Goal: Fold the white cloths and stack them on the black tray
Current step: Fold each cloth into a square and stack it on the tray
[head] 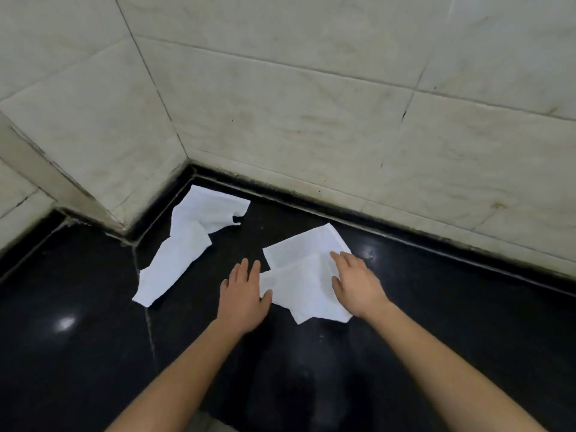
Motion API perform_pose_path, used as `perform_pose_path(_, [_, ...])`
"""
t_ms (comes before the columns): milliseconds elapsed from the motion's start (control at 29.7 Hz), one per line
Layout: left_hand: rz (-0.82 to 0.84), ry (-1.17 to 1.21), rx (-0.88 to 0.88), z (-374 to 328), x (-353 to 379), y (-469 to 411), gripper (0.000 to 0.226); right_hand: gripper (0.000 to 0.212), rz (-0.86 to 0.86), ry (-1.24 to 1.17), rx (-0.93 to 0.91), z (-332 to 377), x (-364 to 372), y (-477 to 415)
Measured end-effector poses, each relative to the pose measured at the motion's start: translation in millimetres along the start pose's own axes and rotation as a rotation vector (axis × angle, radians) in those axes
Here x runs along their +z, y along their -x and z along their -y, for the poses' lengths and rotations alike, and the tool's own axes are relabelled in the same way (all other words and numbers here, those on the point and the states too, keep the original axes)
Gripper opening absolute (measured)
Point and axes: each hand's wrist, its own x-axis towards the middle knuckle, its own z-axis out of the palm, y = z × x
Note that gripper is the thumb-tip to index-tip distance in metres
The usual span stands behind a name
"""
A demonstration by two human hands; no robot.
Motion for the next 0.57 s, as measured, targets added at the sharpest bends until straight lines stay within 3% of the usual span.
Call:
perform_pose_path(269, [0.026,-0.028,0.216,43.0,45.6,-73.8,0.055,0.051,0.087,0.064,0.161,35.2,44.8,-72.1])
perform_pose_path(471, [0.058,-0.002,0.218,54.5,73.0,-76.3,0.044,0.076,0.189,0.199,0.163,38.8,67.5,-90.2])
perform_pose_path(572, [0.043,0.015,0.156,59.3,78.6,-84.2,0.052,0.067,0.179,0.305,0.145,32.9,73.2,-104.2])
